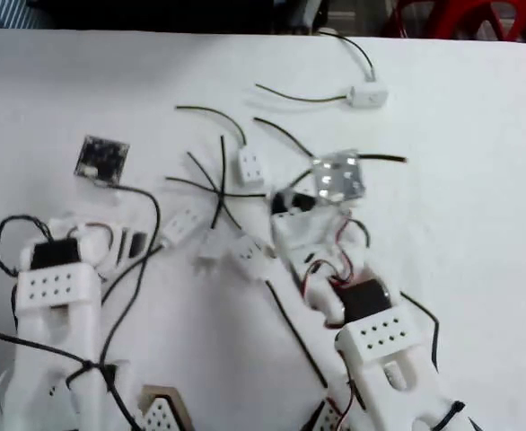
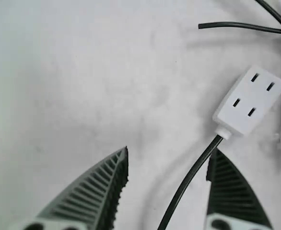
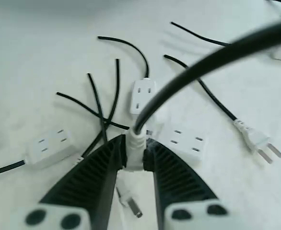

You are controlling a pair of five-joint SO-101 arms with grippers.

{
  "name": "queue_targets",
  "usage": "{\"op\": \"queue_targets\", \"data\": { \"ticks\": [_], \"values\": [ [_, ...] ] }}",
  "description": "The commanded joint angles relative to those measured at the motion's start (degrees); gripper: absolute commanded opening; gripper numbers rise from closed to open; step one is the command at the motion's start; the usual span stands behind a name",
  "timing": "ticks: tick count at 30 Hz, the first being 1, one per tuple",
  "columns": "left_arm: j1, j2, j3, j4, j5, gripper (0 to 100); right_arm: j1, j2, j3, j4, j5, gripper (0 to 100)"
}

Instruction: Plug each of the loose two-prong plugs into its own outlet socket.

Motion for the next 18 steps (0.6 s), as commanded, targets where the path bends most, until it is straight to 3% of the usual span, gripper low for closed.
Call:
{"op": "queue_targets", "data": {
  "ticks": [1,8,18],
  "values": [
    [-0.7,-3.5,4.3,-5.3,1.8,26,-6.0,2.2,-6.6,2.2,1.3,1.7],
    [-8.0,-4.2,7.8,-12.0,9.1,26,-14.6,19.5,-14.9,1.7,11.7,1.7],
    [-9.3,-2.2,7.7,-12.0,9.1,26,-15.5,46.8,-36.9,1.7,12.6,1.7]
  ]
}}
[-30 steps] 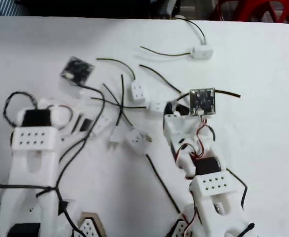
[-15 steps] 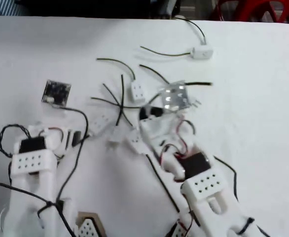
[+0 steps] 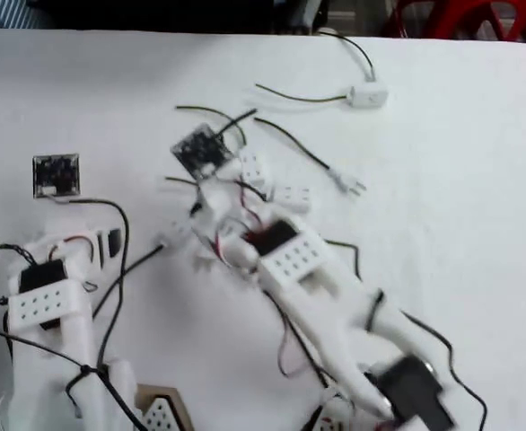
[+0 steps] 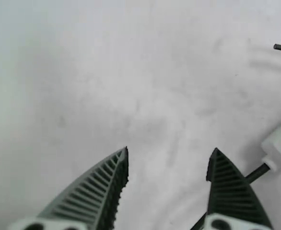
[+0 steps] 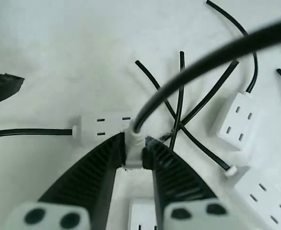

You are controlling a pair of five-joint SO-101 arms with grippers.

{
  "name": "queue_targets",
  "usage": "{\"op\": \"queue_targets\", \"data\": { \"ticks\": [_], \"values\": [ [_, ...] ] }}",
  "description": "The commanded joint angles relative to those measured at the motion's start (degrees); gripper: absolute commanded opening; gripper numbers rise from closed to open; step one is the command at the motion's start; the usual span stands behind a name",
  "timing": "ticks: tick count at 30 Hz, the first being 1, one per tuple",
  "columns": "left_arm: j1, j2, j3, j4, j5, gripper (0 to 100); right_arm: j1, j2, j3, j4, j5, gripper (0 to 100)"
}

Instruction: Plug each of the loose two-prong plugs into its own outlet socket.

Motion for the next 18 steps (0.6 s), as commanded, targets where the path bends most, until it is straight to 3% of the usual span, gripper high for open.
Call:
{"op": "queue_targets", "data": {
  "ticks": [1,10,18],
  "values": [
    [-0.5,0.1,-0.2,-1.1,0.4,26,-0.3,6.8,-8.6,-0.2,0.5,1.7],
    [-0.5,0.1,-0.2,-1.1,0.4,26,-1.2,17.5,-11.7,-8.3,0.0,1.7],
    [-0.4,0.3,-0.2,-1.2,0.4,26,-1.4,18.4,-8.4,-11.9,0.0,1.7]
  ]
}}
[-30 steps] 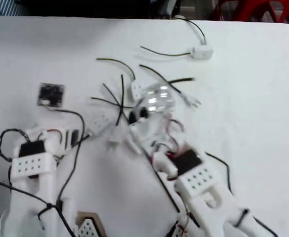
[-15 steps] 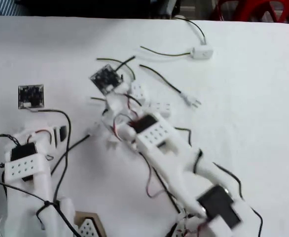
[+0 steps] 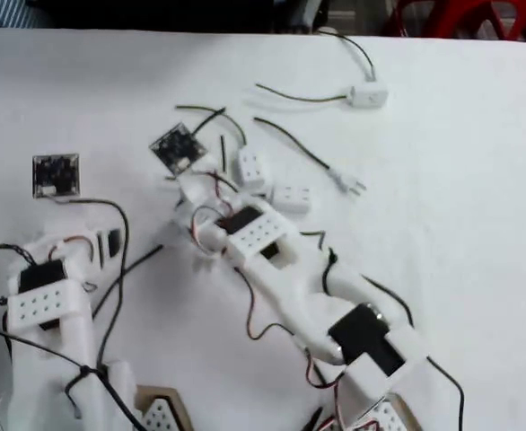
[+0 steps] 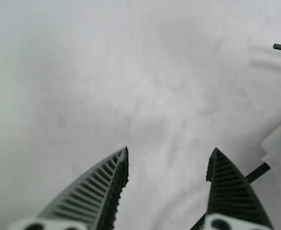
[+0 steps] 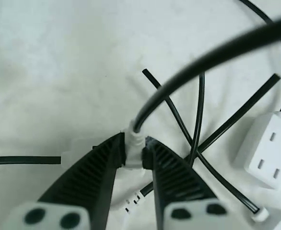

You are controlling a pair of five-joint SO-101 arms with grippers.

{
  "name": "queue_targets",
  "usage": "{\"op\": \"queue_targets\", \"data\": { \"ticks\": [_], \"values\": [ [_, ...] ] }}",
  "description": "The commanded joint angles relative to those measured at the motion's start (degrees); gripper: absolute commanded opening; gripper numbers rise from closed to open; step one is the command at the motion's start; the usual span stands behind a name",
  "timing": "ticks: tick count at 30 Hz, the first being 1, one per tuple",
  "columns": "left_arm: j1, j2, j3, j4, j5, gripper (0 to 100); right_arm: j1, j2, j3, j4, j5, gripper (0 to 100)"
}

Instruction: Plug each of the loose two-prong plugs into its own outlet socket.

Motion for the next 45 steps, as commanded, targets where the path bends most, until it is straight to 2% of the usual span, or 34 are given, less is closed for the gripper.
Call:
{"op": "queue_targets", "data": {
  "ticks": [1,5,11,18,26,38,45],
  "values": [
    [-0.4,0.3,-0.2,-1.2,0.4,26,-0.4,-0.6,1.6,-4.2,0.2,1.7],
    [-0.4,0.4,-0.2,-1.2,0.4,26,-0.3,-0.7,5.5,-7.5,0.4,1.7],
    [-0.4,0.4,-0.2,-1.2,0.4,26,-0.5,-0.7,9.3,-7.1,0.6,1.7],
    [-0.4,0.4,-0.2,-1.2,0.4,26,-1.1,-0.1,10.1,-6.3,8.1,1.7],
    [-0.6,0.3,-0.2,-1.2,0.4,26,-2.6,-2.0,8.6,-3.7,8.0,1.7],
    [-0.6,0.1,-0.2,-1.2,0.4,26,8.0,-10.3,-1.0,-3.8,7.6,1.7],
    [-0.6,0.1,-0.2,-1.2,0.4,26,17.5,-10.2,-9.1,-3.8,-1.7,1.7]
  ]
}}
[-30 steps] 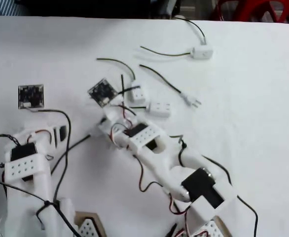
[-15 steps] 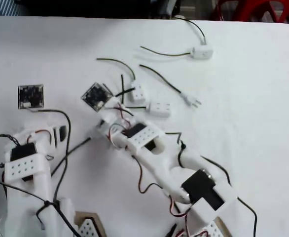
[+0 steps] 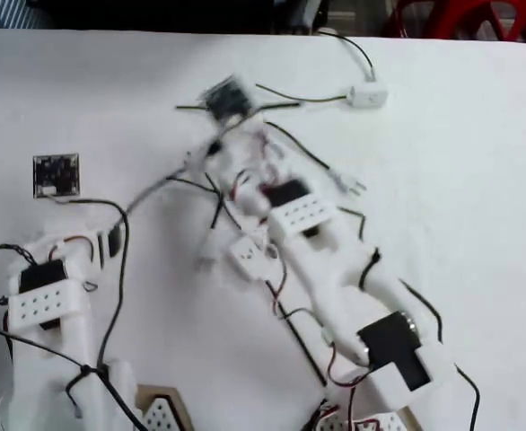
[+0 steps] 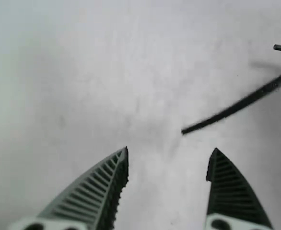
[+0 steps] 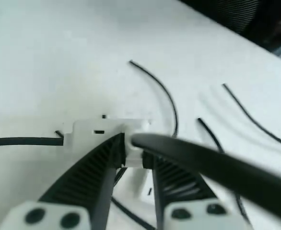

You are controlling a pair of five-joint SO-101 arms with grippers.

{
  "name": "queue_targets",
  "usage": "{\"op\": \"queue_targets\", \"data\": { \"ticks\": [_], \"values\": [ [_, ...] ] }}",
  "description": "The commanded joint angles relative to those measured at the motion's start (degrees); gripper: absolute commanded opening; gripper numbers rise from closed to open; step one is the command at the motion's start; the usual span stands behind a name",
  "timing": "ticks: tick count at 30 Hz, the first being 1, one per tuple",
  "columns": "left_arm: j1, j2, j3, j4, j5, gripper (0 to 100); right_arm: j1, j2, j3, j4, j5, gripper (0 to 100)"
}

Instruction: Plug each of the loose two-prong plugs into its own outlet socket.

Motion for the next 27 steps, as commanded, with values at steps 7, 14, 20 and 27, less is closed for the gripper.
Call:
{"op": "queue_targets", "data": {
  "ticks": [7,14,20,27],
  "values": [
    [-0.6,0.1,-0.2,-1.1,0.4,26,16.5,2.3,-13.7,-3.0,-12.4,1.7],
    [-0.6,0.1,-0.2,-1.1,0.4,26,27.0,17.1,-25.0,-3.2,-16.9,1.7],
    [-0.6,0.2,-0.2,-1.1,0.4,26,31.7,26.7,-33.8,-2.0,-18.2,1.8],
    [-0.6,0.3,-0.2,-1.1,0.4,26,31.4,30.9,-44.6,13.4,-18.4,14.2]
  ]
}}
